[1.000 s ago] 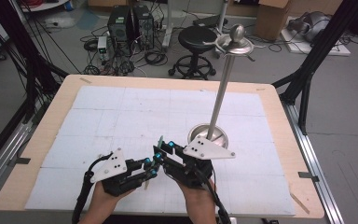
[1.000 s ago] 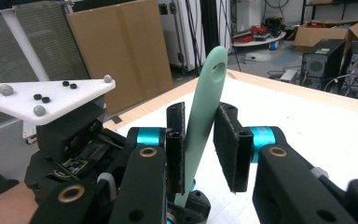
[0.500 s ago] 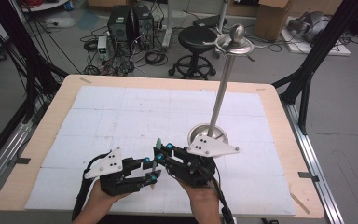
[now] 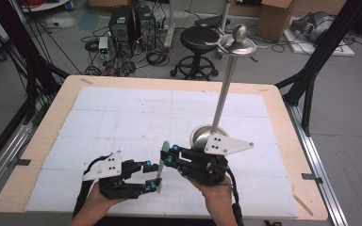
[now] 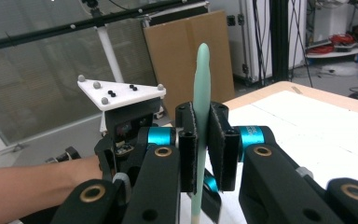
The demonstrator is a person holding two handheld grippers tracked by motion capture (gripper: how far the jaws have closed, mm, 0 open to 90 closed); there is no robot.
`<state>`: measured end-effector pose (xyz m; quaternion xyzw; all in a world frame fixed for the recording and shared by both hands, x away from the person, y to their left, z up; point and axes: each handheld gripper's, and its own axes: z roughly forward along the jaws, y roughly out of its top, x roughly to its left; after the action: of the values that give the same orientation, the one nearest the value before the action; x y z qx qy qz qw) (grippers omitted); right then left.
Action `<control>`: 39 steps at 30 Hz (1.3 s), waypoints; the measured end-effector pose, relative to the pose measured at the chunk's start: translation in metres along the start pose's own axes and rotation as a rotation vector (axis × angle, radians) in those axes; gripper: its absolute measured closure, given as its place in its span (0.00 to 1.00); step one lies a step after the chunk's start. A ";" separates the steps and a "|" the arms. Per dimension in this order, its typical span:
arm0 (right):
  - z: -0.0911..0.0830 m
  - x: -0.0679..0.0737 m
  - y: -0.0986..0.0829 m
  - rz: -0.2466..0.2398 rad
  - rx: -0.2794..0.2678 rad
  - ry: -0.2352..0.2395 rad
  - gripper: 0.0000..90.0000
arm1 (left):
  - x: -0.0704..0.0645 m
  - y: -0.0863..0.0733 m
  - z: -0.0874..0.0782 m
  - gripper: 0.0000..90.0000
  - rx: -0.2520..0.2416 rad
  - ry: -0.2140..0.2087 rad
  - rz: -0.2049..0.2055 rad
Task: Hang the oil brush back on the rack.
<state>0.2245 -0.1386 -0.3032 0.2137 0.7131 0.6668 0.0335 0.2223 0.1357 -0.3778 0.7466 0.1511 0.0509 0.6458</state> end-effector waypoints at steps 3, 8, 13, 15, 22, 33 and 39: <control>-0.006 -0.007 0.002 -0.003 -0.002 0.004 0.92 | 0.004 -0.003 -0.007 0.49 -0.004 0.016 -0.006; -0.016 -0.022 0.012 -0.009 0.008 -0.013 0.92 | 0.014 -0.008 -0.023 0.44 -0.023 0.068 -0.015; -0.021 -0.031 0.029 -0.025 0.021 -0.033 0.92 | 0.024 -0.013 -0.038 0.37 -0.041 0.138 -0.039; -0.023 -0.033 0.037 -0.038 0.017 -0.042 0.92 | 0.027 -0.015 -0.043 0.33 -0.049 0.167 -0.047; -0.035 -0.043 0.074 -0.063 0.009 -0.069 0.92 | 0.036 -0.022 -0.060 0.21 -0.047 0.247 -0.054; -0.052 -0.059 0.118 -0.077 -0.015 -0.135 0.92 | 0.040 -0.026 -0.068 0.21 -0.064 0.269 -0.062; -0.059 -0.064 0.134 -0.079 -0.023 -0.158 0.92 | 0.040 -0.027 -0.070 0.22 -0.068 0.269 -0.065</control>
<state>0.2979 -0.2135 -0.1831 0.2369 0.7084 0.6542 0.1183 0.2375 0.2170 -0.3975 0.7056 0.2584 0.1347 0.6459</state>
